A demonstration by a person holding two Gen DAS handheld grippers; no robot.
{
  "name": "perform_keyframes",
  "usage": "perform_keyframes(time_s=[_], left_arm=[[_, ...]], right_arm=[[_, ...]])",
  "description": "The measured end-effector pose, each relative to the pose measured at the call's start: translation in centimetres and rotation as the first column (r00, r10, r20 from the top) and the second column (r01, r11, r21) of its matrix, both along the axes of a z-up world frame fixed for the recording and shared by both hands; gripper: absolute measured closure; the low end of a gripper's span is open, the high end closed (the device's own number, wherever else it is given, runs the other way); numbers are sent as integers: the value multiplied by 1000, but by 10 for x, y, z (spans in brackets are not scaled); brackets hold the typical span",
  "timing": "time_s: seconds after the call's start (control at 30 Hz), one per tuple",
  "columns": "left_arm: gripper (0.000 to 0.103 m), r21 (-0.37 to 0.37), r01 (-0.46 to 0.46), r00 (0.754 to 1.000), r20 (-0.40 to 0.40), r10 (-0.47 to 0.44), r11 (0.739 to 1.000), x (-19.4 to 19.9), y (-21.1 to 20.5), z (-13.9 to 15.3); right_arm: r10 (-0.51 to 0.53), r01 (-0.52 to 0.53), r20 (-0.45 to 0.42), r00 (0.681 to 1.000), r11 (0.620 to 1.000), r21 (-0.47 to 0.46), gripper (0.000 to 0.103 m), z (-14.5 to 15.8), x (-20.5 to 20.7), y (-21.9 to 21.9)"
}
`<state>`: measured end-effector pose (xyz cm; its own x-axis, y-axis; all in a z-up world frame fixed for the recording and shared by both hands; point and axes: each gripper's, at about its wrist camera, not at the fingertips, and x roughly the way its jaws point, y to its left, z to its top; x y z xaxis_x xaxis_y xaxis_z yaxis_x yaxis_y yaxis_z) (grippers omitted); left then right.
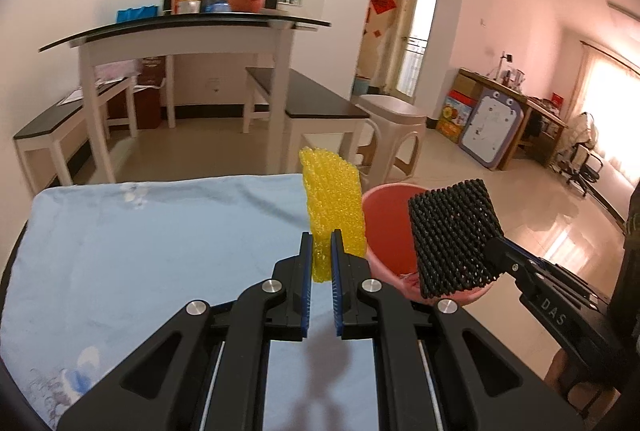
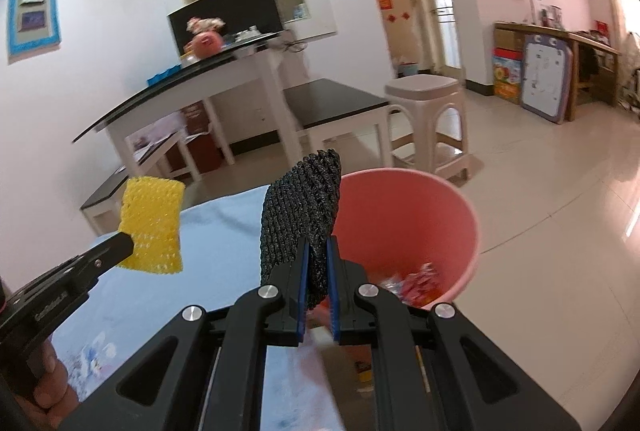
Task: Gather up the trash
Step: 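Lift and carry the foam sleeve and mesh pad over the pink bucket, then open both tools to drop the sleeve and pad into the bucket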
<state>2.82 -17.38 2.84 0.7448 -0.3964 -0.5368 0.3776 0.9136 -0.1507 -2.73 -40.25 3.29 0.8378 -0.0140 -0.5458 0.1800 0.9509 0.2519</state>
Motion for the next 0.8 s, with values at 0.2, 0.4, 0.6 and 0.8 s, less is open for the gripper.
perform_keyframes(time_s=[0.2, 0.4, 0.6, 0.8], left_arm=[[95, -1, 64, 998, -4, -64, 998, 12, -34, -3], [95, -8, 114, 992, -50, -114, 993, 29, -64, -17], [95, -5, 160, 983, -89, -160, 987, 45, -88, -30], [95, 4, 183, 977, -115, -181, 983, 50, -102, -45]], right_arm=[[-80, 80, -23, 997, 997, 16, 95, -12, 6, -37], [-118, 119, -52, 992, 993, 22, 95, -27, 16, -62], [-130, 131, -71, 989, 991, 9, 95, -37, 26, -70], [-134, 135, -94, 986, 991, 6, 95, -49, 33, -74]])
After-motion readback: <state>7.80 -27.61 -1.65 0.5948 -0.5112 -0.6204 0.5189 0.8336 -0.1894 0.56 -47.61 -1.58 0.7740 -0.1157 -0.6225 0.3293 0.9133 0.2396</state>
